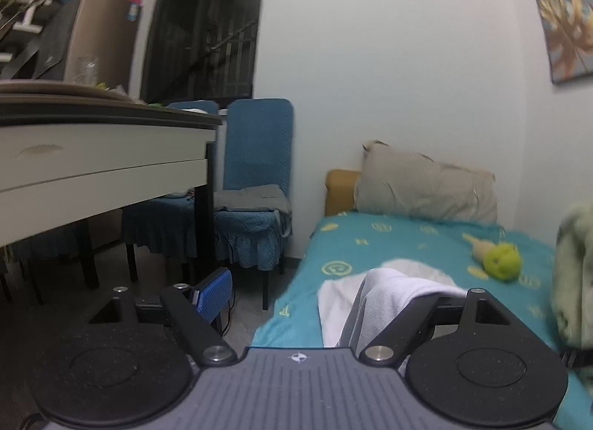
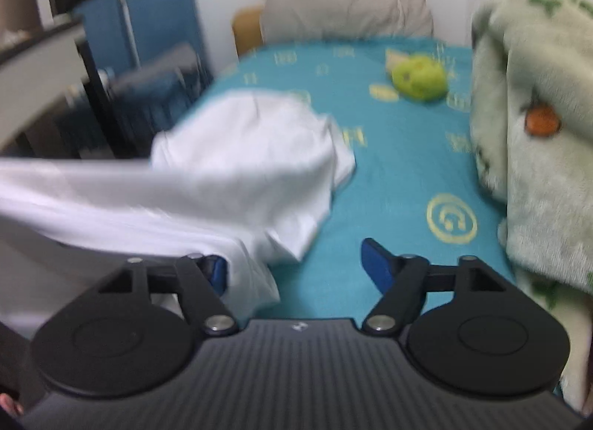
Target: Fold clothes
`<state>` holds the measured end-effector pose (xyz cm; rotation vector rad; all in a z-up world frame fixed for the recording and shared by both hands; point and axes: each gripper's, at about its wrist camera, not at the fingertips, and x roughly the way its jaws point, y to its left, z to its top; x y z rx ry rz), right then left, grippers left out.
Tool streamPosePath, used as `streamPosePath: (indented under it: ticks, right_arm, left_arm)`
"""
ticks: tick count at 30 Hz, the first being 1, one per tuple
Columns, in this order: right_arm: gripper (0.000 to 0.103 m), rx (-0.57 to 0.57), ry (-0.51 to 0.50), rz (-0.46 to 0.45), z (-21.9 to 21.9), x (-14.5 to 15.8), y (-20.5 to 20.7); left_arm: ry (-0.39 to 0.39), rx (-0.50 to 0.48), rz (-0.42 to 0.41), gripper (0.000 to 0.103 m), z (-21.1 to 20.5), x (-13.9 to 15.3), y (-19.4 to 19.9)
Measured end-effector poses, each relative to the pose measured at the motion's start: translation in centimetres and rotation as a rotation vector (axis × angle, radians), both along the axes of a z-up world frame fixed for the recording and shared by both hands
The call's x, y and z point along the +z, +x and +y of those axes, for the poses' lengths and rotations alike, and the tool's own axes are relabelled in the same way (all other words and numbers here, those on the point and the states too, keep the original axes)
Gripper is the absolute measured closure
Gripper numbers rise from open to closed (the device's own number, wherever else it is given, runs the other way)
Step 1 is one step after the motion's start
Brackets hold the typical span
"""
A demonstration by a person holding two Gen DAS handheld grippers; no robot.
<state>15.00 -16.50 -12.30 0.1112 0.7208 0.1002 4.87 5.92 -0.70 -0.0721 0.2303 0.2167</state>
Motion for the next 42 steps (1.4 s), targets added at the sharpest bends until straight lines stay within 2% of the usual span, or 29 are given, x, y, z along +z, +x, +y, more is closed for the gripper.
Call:
streamPosePath:
  ticks: [2, 3, 4, 7, 11, 13, 15, 18, 20, 23, 25, 27, 31, 35, 38, 42]
  right_arm:
    - [0.031, -0.031, 0.032, 0.014, -0.8, -0.2, 0.1]
    - [0.031, -0.056, 0.052, -0.010, -1.2, 0.3, -0.3]
    - [0.031, -0.084, 0.076, -0.063, -1.6, 1.0, -0.8]
    - [0.031, -0.147, 0.124, -0.304, -2.6, 4.4, -3.5]
    - [0.031, -0.180, 0.146, -0.625, -3.2, 9.3, -7.6]
    - [0.030, -0.176, 0.115, -0.750, -3.1, 11.0, -9.1]
    - [0.029, -0.180, 0.078, -0.786, -3.0, 11.7, -9.5]
    - [0.029, -0.169, 0.052, -0.684, -3.0, 10.5, -7.8]
    - [0.029, -0.161, 0.013, -0.528, -3.0, 8.6, -5.4]
    - [0.030, -0.162, 0.049, -0.356, -3.4, 5.6, -2.6]
    - [0.030, -0.175, 0.051, -0.355, -3.5, 5.3, -2.3]
    - [0.030, -0.178, 0.049, -0.421, -3.5, 6.5, -2.4]
    - [0.030, -0.179, 0.044, -0.557, -3.1, 13.3, -3.8]
    - [0.030, -0.188, 0.053, -0.693, -3.0, 22.1, -6.1]
    - [0.030, -0.201, 0.049, -0.767, -3.3, 28.9, -8.1]
    - [0.030, -0.210, 0.086, -0.834, -4.8, 37.6, -12.0]
  left_arm:
    - [-0.020, 0.000, -0.001, 0.021, 0.5, 0.2, 0.0]
    - [-0.025, 0.002, -0.007, 0.021, 0.7, 0.2, 0.0]
    - [-0.031, 0.004, -0.018, 0.021, 1.0, 0.3, 0.0]
    - [-0.060, -0.015, -0.091, 0.021, 1.6, 1.2, -0.9]
    - [-0.061, -0.077, -0.248, 0.021, 2.0, 2.9, -3.0]
    - [-0.043, -0.101, -0.326, 0.020, 2.1, 3.8, -4.1]
    - [-0.039, -0.103, -0.346, 0.017, 2.0, 4.3, -4.2]
    - [-0.030, -0.076, -0.284, 0.017, 1.7, 4.0, -3.5]
    - [0.001, -0.045, -0.200, 0.017, 1.2, 3.3, -2.4]
    - [-0.005, -0.024, -0.096, 0.017, 1.1, 2.0, -0.6]
    - [-0.028, -0.012, -0.094, 0.017, 1.4, 1.7, 0.0]
    - [-0.044, 0.005, -0.139, 0.017, 1.6, 2.3, 0.0]
    - [-0.068, 0.030, -0.269, 0.017, 2.0, 6.4, -0.9]
    - [-0.092, 0.019, -0.415, 0.017, 2.1, 14.2, -2.6]
    - [0.024, 0.034, -0.546, 0.017, 0.7, 20.5, -4.5]
    - [0.109, 0.004, -0.645, 0.016, -0.4, 28.7, -8.1]
